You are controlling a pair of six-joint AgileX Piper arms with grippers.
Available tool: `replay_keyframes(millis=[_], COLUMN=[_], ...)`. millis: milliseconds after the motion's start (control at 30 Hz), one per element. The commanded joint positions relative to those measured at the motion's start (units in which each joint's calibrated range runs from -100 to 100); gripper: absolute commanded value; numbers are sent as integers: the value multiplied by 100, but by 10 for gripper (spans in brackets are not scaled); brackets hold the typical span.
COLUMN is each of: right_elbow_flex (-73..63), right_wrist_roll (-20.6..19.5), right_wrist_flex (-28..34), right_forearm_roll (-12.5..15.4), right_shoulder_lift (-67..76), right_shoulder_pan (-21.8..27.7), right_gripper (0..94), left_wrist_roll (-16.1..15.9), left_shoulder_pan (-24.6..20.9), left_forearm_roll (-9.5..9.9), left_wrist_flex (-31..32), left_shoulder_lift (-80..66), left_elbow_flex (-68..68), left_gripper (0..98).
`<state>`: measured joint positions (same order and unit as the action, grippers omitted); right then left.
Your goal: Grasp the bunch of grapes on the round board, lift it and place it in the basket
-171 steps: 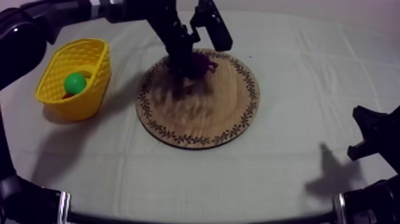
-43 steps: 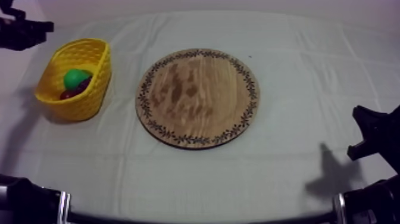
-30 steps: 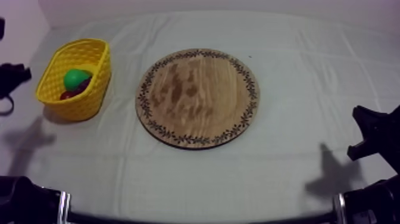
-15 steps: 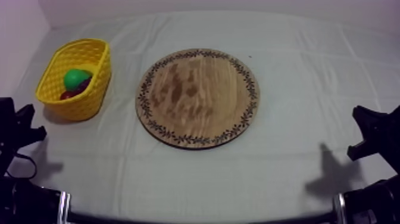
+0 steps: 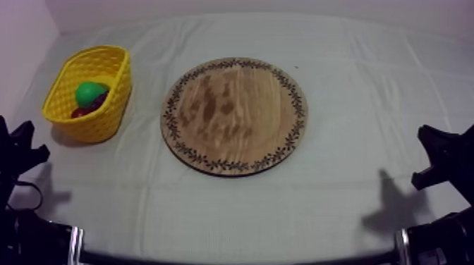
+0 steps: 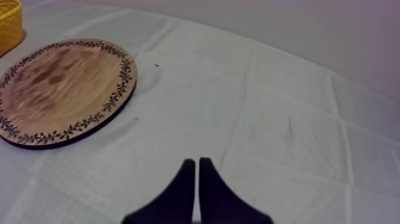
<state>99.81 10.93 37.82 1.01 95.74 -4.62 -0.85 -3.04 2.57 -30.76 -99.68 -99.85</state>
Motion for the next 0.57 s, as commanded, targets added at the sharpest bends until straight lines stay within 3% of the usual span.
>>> replay_keyframes(millis=[0, 533], right_elbow_flex=[-3, -3], right_wrist_roll=[1, -1], right_wrist_flex=[0, 0], right_forearm_roll=[-1, -1], right_shoulder_lift=[1, 1], right_shoulder_pan=[3, 3], right_gripper=[4, 4], left_wrist_roll=[24, 2], left_shoulder_pan=[-8, -102], left_forearm_roll=[9, -5], left_wrist_flex=[3, 4], left_shoulder_lift=[-5, -6], left_elbow_flex=[-3, -3], left_gripper=[0, 0])
